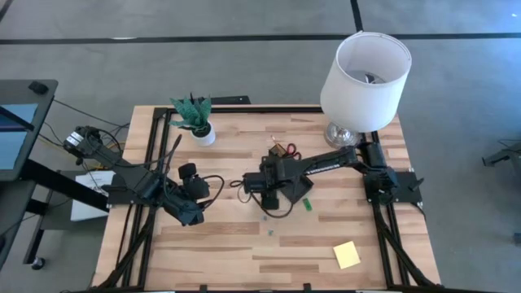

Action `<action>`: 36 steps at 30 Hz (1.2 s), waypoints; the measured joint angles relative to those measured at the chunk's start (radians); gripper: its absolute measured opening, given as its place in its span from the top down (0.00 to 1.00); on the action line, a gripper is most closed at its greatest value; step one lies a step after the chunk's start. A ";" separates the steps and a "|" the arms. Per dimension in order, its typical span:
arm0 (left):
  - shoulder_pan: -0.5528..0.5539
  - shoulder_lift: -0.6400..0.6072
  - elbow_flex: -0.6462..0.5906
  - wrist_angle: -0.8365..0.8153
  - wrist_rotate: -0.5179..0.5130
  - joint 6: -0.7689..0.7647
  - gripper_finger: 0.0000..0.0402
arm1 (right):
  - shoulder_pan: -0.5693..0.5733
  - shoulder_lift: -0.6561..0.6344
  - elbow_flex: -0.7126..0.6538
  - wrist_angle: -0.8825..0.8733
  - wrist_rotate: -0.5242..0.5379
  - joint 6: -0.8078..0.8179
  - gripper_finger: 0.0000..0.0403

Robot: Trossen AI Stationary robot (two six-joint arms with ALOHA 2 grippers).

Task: Pick and place office supplies into organizer
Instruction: Put the top blue binder clip into the black desk organizer

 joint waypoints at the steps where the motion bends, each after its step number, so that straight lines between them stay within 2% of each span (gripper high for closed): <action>1: 0.000 0.000 0.000 0.000 0.000 -0.001 0.46 | 0.011 -0.002 0.008 0.021 -0.032 0.008 0.55; 7: 0.000 0.000 0.000 0.001 0.001 -0.034 0.46 | 0.117 -0.003 0.008 0.145 -0.196 0.054 0.59; 13: 0.000 0.025 0.000 0.002 0.021 -0.066 0.46 | 0.241 -0.003 0.008 0.150 -0.190 0.313 0.63; 15: 0.000 0.047 0.000 0.012 0.031 -0.070 0.46 | 0.280 -0.003 0.008 0.151 -0.149 0.430 0.65; 19: 0.000 0.103 0.000 0.046 0.003 -0.137 0.46 | 0.352 -0.002 0.007 0.140 -0.004 0.689 0.68; 23: 0.002 0.201 0.000 0.046 -0.006 -0.167 0.46 | 0.413 -0.002 0.007 0.147 0.149 0.853 0.71; 25: 0.002 0.259 0.000 0.046 0.004 -0.190 0.46 | 0.438 -0.002 0.007 0.150 0.140 0.914 0.72; 28: 0.008 0.359 0.000 0.065 -0.003 -0.232 0.46 | 0.458 -0.001 0.007 0.145 0.067 0.970 0.72; 31: 0.013 0.455 0.000 0.162 -0.083 -0.274 0.46 | 0.466 -0.005 0.007 0.104 0.112 1.041 0.72; 36: 0.025 0.575 0.000 0.465 -0.146 -0.264 0.46 | 0.500 -0.017 0.008 -0.068 0.369 1.195 0.72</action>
